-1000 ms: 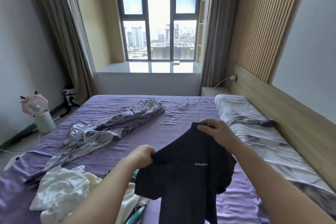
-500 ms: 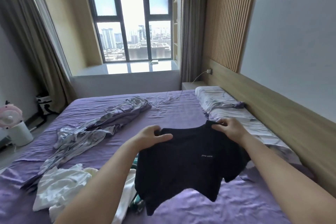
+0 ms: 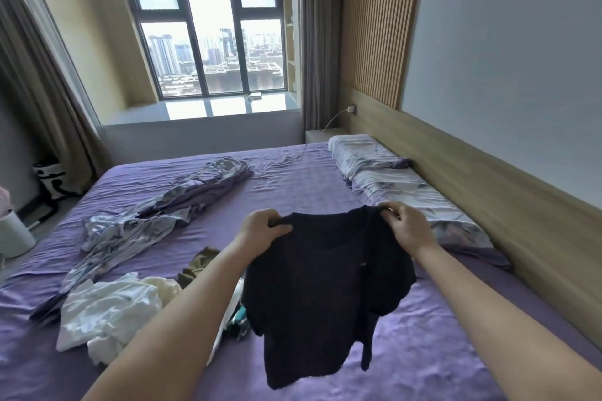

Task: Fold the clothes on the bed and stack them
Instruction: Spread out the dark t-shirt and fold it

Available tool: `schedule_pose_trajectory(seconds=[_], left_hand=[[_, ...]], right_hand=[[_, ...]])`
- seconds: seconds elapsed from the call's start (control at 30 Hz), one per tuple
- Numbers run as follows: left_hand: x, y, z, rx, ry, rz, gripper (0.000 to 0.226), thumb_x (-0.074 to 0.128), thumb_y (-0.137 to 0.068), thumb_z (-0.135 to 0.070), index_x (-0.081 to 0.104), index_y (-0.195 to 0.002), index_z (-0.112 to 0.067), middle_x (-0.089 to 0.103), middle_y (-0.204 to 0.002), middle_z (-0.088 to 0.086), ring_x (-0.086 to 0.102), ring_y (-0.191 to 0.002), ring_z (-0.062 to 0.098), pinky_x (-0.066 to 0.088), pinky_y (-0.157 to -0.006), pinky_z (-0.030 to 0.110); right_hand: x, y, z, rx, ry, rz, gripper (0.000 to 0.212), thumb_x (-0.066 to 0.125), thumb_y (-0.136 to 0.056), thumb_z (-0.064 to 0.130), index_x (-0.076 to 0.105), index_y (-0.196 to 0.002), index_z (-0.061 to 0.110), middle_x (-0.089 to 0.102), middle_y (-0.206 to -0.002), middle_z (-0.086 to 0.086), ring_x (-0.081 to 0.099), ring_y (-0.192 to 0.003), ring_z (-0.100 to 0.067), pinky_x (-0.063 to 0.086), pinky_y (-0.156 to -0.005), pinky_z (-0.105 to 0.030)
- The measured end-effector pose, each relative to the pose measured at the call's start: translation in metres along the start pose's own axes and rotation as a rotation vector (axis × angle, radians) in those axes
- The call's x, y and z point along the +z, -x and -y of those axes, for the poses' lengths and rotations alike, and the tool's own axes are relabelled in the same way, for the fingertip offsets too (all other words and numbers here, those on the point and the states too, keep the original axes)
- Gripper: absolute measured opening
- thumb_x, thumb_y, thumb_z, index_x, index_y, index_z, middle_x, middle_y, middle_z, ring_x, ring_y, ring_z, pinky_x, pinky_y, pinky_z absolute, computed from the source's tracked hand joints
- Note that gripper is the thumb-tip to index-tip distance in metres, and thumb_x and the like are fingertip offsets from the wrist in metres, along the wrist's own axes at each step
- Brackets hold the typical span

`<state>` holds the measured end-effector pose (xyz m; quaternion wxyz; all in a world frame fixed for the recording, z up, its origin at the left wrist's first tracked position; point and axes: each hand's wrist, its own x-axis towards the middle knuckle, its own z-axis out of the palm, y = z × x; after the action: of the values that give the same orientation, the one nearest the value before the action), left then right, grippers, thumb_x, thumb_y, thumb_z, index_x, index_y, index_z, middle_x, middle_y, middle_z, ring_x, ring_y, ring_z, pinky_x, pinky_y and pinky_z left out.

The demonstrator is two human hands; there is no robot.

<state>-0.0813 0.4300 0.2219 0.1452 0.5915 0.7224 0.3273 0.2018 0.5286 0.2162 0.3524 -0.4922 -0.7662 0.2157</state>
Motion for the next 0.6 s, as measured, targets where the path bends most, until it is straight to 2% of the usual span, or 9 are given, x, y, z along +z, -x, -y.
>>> schedule_pose_trajectory(seconds=[0.1,0.17,0.27,0.37,0.43,0.6], left_hand=[[0.004,0.008,-0.008,-0.009,-0.075,-0.068,0.032,0.065,-0.084,-0.042,0.045,-0.064,-0.026,0.050,-0.067,-0.006,0.050,-0.072,0.020,0.036,-0.060,0.027],[0.006,0.015,-0.011,-0.032,-0.139,-0.107,0.024,0.056,-0.088,-0.050,0.054,-0.079,-0.028,0.058,-0.079,-0.005,0.055,-0.079,0.020,0.044,-0.068,0.033],[0.010,0.029,-0.018,-0.037,-0.166,-0.126,0.028,0.052,-0.091,-0.048,0.058,-0.093,-0.021,0.065,-0.089,0.000,0.060,-0.086,0.024,0.046,-0.071,0.036],[0.016,0.043,-0.030,-0.044,-0.193,-0.184,0.032,0.054,-0.091,-0.047,0.058,-0.090,-0.015,0.066,-0.086,0.006,0.060,-0.084,0.028,0.042,-0.065,0.034],[0.020,0.054,-0.039,-0.056,-0.205,-0.234,0.034,0.056,-0.089,-0.047,0.058,-0.084,-0.014,0.064,-0.080,0.005,0.060,-0.082,0.028,0.038,-0.062,0.033],[0.027,0.085,-0.058,-0.087,-0.214,-0.235,0.040,0.055,-0.088,-0.051,0.055,-0.075,-0.013,0.059,-0.073,0.001,0.058,-0.077,0.024,0.040,-0.062,0.033]], right_hand=[[-0.009,0.010,0.004,-0.094,0.053,-0.050,0.018,0.055,-0.092,0.016,0.066,-0.106,0.013,0.070,-0.103,-0.008,0.063,-0.097,-0.027,0.045,-0.082,-0.032],[-0.017,0.017,0.004,-0.151,0.075,-0.077,0.018,0.054,-0.093,0.016,0.065,-0.106,0.012,0.069,-0.101,-0.010,0.063,-0.095,-0.028,0.047,-0.082,-0.037],[-0.030,0.027,-0.001,-0.197,0.127,-0.048,0.017,0.053,-0.094,0.020,0.062,-0.106,0.013,0.068,-0.098,-0.009,0.063,-0.092,-0.028,0.049,-0.078,-0.039],[-0.043,0.038,-0.009,-0.237,0.192,-0.024,0.019,0.054,-0.093,0.025,0.063,-0.106,0.014,0.069,-0.096,-0.010,0.064,-0.090,-0.030,0.050,-0.075,-0.040],[-0.051,0.044,-0.014,-0.261,0.203,-0.010,0.020,0.054,-0.093,0.026,0.063,-0.107,0.015,0.069,-0.097,-0.010,0.064,-0.089,-0.030,0.050,-0.074,-0.039],[-0.063,0.058,-0.025,-0.302,0.183,0.013,0.020,0.053,-0.094,0.025,0.063,-0.107,0.013,0.069,-0.097,-0.011,0.064,-0.089,-0.032,0.047,-0.073,-0.038]])
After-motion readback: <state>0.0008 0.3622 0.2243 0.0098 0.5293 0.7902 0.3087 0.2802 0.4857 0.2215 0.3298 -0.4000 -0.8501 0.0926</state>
